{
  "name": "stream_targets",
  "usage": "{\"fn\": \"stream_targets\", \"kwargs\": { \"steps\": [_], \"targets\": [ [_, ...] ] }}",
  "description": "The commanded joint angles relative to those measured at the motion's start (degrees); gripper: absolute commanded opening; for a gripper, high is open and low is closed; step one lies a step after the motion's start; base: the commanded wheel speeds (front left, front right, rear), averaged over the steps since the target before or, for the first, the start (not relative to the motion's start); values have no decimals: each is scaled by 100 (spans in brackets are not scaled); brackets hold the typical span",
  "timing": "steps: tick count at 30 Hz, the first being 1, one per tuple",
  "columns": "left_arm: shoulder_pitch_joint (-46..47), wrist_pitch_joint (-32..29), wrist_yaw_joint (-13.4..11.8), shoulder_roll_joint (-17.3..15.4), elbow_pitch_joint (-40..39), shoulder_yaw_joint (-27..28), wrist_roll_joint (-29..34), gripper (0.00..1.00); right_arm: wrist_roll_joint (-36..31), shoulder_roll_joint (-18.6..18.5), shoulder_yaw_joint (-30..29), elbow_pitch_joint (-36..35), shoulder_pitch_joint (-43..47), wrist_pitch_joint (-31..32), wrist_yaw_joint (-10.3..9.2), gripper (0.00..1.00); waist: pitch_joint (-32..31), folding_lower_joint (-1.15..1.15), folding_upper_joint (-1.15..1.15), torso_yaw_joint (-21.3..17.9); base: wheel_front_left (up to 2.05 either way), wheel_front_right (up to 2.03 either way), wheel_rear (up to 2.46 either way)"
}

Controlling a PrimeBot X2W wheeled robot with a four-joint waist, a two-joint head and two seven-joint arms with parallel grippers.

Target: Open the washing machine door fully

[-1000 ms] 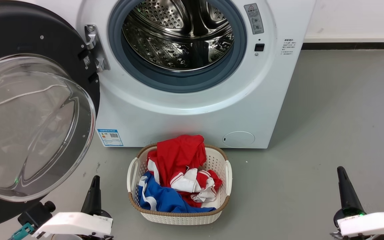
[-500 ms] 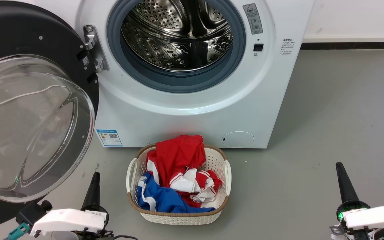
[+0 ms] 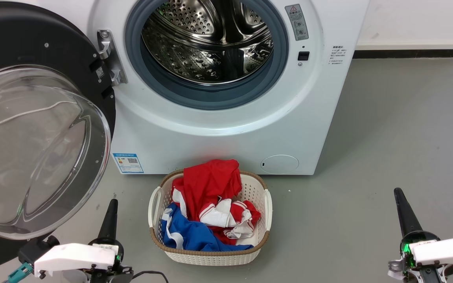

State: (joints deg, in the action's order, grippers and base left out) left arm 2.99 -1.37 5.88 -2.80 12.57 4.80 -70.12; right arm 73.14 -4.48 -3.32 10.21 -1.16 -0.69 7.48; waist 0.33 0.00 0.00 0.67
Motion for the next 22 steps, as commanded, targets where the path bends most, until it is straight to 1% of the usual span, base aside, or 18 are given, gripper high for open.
{"fn": "stream_targets", "kwargs": {
  "steps": [1, 22],
  "targets": [
    [139, -40, 36, -12, -12, 28, -150, 0, 149, -37, -16, -5, -149, 29, 2, 0, 0, 0, 0, -2, 0, 0, 0],
    [256, -309, 116, -12, 79, 112, -1289, 0, 1224, -14, -68, 208, -361, 320, 2, 0, -7, 0, 0, -34, 0, 0, 0]
  ]
}}
